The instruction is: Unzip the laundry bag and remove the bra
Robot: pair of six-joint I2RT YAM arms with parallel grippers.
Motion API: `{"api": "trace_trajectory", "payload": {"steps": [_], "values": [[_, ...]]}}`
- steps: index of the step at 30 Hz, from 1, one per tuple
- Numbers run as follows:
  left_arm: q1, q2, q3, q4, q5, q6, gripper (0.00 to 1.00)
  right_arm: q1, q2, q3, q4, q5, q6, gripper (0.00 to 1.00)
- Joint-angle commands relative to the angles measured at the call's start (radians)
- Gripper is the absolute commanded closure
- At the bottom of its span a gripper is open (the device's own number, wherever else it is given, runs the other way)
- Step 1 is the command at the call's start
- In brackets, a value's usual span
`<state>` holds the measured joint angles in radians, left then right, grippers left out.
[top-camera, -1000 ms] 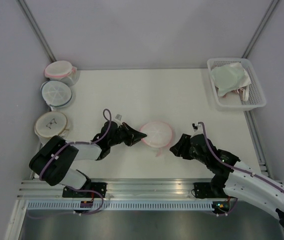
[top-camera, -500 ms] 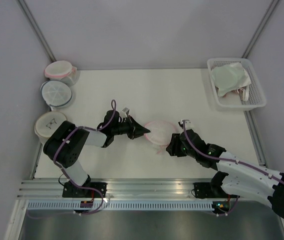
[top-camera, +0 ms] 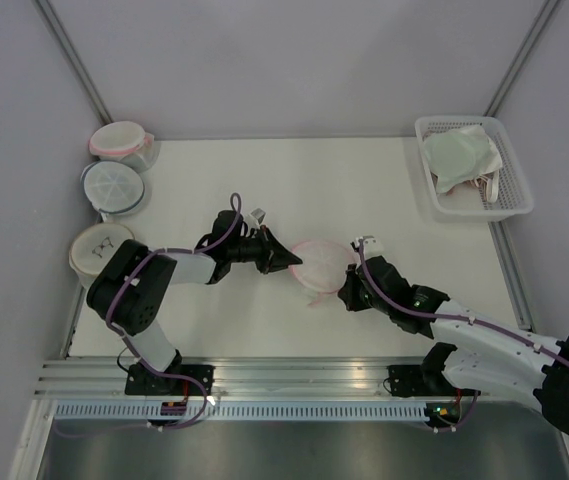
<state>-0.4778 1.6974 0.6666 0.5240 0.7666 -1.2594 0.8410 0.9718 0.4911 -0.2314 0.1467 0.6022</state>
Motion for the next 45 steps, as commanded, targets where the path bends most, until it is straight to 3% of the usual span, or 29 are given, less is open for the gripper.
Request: {"api": "trace_trajectory", "payload": {"steps": [1,12,18,23,26,28,29,30,31,34,38,45], "values": [[0.004,0.013,0.024,-0.009,0.048,0.054,0.98,0.004,0.001,0.041,0.040,0.027,-0.015,0.99],[0.024,0.045,0.068,-0.068,0.059,0.097,0.98,0.004,-0.045,0.115,-0.198,0.189,0.028,0.99],[0.027,0.044,0.076,-0.078,0.062,0.100,0.98,0.006,-0.056,0.116,-0.246,0.238,0.044,1.00],[0.039,0.045,0.096,-0.119,0.082,0.136,0.98,0.007,-0.021,0.147,-0.362,0.392,0.109,0.99],[0.044,0.061,0.134,-0.174,0.103,0.178,0.98,0.007,0.011,0.168,-0.359,0.380,0.117,1.00],[0.047,0.070,0.151,-0.199,0.106,0.199,0.98,0.012,0.008,0.159,-0.307,0.288,0.081,1.00],[0.047,0.073,0.165,-0.211,0.111,0.204,0.98,0.015,-0.004,0.147,-0.251,0.251,0.059,0.98],[0.048,0.077,0.168,-0.211,0.112,0.204,0.98,0.021,-0.008,0.142,-0.228,0.187,0.027,0.89],[0.048,0.080,0.171,-0.213,0.117,0.209,0.98,0.027,-0.013,0.138,-0.209,0.162,0.010,0.62],[0.056,0.100,0.186,-0.222,0.126,0.215,0.98,0.050,-0.010,0.121,-0.152,0.071,-0.042,0.28],[0.065,0.120,0.197,-0.217,0.138,0.215,0.98,0.072,0.043,0.115,-0.132,0.088,-0.064,0.24],[0.080,0.166,0.249,-0.272,0.168,0.258,0.98,0.082,0.180,0.161,-0.115,0.175,-0.094,0.37]]}}
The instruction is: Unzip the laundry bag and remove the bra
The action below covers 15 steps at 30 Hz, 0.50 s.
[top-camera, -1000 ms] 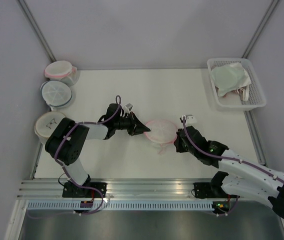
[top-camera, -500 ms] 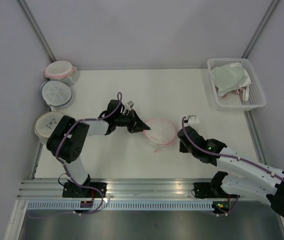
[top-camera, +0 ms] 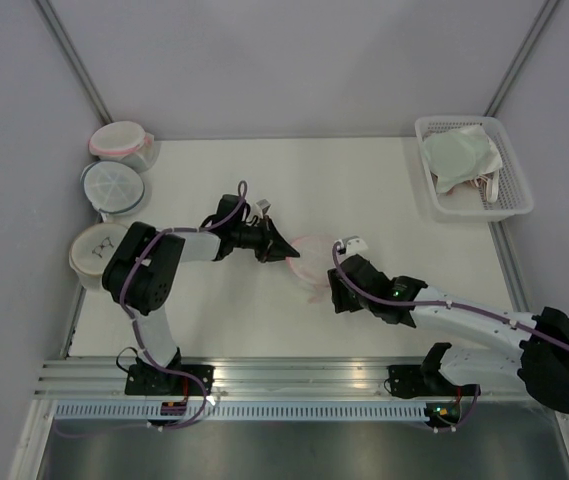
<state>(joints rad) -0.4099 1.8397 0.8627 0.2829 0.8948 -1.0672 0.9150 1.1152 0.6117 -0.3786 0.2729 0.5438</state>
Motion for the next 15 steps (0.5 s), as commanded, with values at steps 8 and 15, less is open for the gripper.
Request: {"api": "trace_trajectory", "payload": {"steps": [8,15], "values": [[0.033,0.070,0.128,-0.140,0.055,0.153,0.98,0.013,0.172,0.118,0.073,0.155,-0.111,0.43],[0.036,0.098,0.150,-0.157,0.067,0.176,0.98,0.013,0.256,0.155,0.129,0.230,-0.154,0.57]]}}
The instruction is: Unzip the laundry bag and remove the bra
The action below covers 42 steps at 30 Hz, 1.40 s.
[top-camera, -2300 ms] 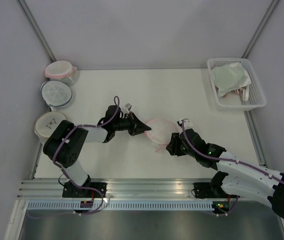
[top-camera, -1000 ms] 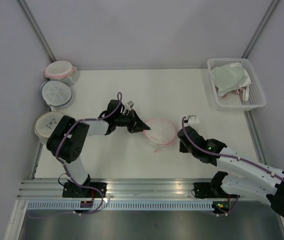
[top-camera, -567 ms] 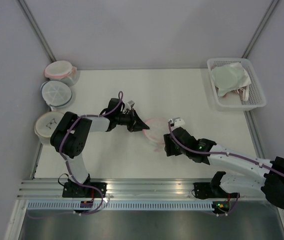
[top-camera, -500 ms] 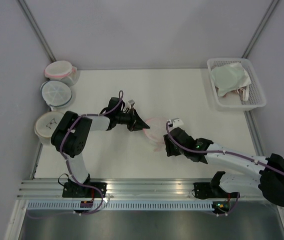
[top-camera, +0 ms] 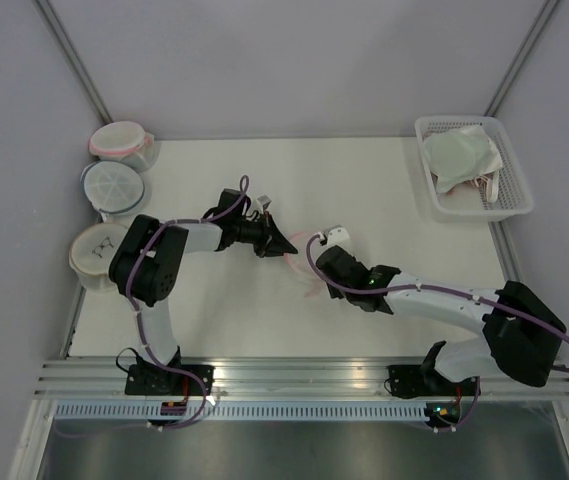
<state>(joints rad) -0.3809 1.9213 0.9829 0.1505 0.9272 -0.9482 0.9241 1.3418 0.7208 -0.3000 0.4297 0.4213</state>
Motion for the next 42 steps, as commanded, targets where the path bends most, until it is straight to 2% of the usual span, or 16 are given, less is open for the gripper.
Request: {"api": "trace_trajectory", "payload": {"steps": [1,2,3,5,14,20,21,25,26,29,31,32,34,35,38,42], "values": [[0.008,0.016,0.028,-0.025,0.038,0.058,0.98,0.004,0.051,0.057,0.048,0.090,-0.032,0.62],[0.008,0.016,0.031,-0.026,0.036,0.061,0.98,0.004,0.062,0.065,0.044,0.099,-0.030,0.69],[0.011,0.016,0.031,-0.031,0.038,0.066,0.98,0.004,0.068,0.072,0.036,0.109,-0.024,0.84],[0.017,0.016,0.031,-0.035,0.041,0.071,0.98,0.005,0.071,0.080,0.024,0.126,-0.012,1.00],[0.066,0.068,0.109,-0.129,0.036,0.135,0.98,0.004,0.010,0.081,-0.128,0.274,0.091,0.99],[0.068,0.156,0.249,-0.256,0.036,0.218,0.96,0.005,-0.042,0.051,-0.168,0.242,0.109,1.00],[0.069,0.174,0.296,-0.281,0.033,0.227,0.93,0.004,-0.067,0.043,-0.165,0.189,0.096,0.99],[0.076,0.222,0.385,-0.282,0.036,0.189,0.26,0.012,-0.122,0.023,-0.136,0.043,0.080,0.99],[0.076,0.205,0.392,-0.273,0.036,0.175,0.24,0.019,-0.127,0.025,-0.140,0.040,0.091,1.00],[0.071,0.107,0.330,-0.255,-0.093,0.128,0.20,0.030,-0.121,0.028,-0.146,0.055,0.102,1.00],[0.066,-0.051,0.210,-0.243,-0.163,0.103,0.19,0.030,-0.105,0.032,-0.140,0.047,0.103,1.00],[0.060,-0.108,0.080,-0.214,-0.188,0.053,0.18,0.032,-0.099,0.034,-0.137,0.037,0.105,1.00],[0.022,-0.282,-0.056,-0.091,-0.197,0.000,0.17,0.035,-0.079,0.037,-0.104,-0.002,0.094,0.99],[0.002,-0.339,-0.167,-0.069,-0.224,-0.039,0.16,0.038,-0.067,0.039,-0.087,-0.070,0.085,1.00],[-0.068,-0.513,-0.353,0.009,-0.277,-0.138,0.13,0.051,-0.056,0.025,0.036,-0.294,0.044,1.00],[-0.140,-0.646,-0.490,0.164,-0.320,-0.279,0.06,0.065,-0.033,0.025,0.125,-0.402,0.039,0.99]]}}
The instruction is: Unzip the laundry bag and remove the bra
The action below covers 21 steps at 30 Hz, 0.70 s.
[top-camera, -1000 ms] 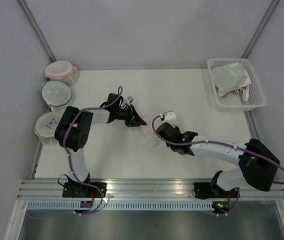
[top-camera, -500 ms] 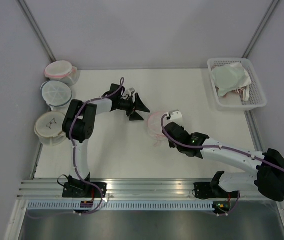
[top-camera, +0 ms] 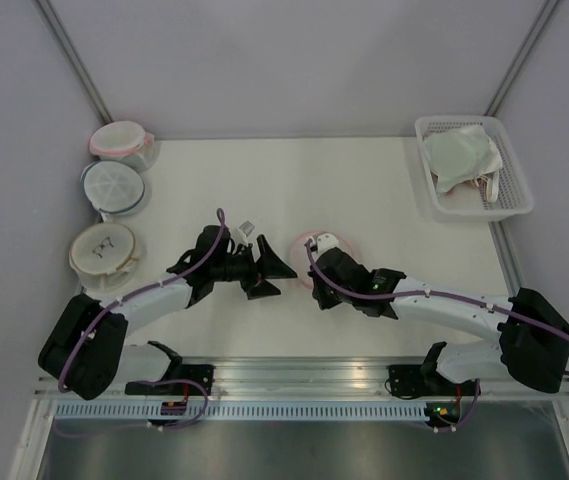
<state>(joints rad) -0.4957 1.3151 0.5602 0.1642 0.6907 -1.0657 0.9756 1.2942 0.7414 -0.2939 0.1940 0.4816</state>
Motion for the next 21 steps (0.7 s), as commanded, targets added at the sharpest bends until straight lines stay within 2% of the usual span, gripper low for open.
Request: {"api": "trace_trajectory", "payload": {"steps": [1,4,9,15,17,18,20,21], "values": [[-0.059,-0.043,-0.063,0.134,-0.083,-0.163,0.05,0.021,0.017,0.006,0.122,-0.171,-0.024,1.00],[-0.101,-0.022,-0.030,0.106,-0.108,-0.149,0.05,0.028,0.017,0.007,0.128,-0.169,-0.023,1.00],[-0.104,0.051,-0.043,0.216,-0.160,-0.206,0.04,0.043,-0.004,0.001,0.125,-0.169,-0.018,0.99],[-0.113,0.200,0.021,0.245,-0.169,-0.203,0.09,0.066,-0.058,-0.019,0.130,-0.166,-0.017,1.00],[-0.113,0.239,0.026,0.291,-0.157,-0.226,0.19,0.071,-0.076,-0.023,0.128,-0.163,-0.015,1.00],[-0.115,0.271,0.024,0.322,-0.152,-0.237,0.29,0.071,-0.081,-0.025,0.122,-0.162,-0.018,1.00],[-0.115,0.292,0.026,0.389,-0.129,-0.258,0.40,0.074,-0.079,-0.024,0.110,-0.159,-0.020,0.99],[-0.115,0.309,0.029,0.400,-0.125,-0.260,0.52,0.074,-0.079,-0.017,0.095,-0.157,-0.020,1.00]]}}
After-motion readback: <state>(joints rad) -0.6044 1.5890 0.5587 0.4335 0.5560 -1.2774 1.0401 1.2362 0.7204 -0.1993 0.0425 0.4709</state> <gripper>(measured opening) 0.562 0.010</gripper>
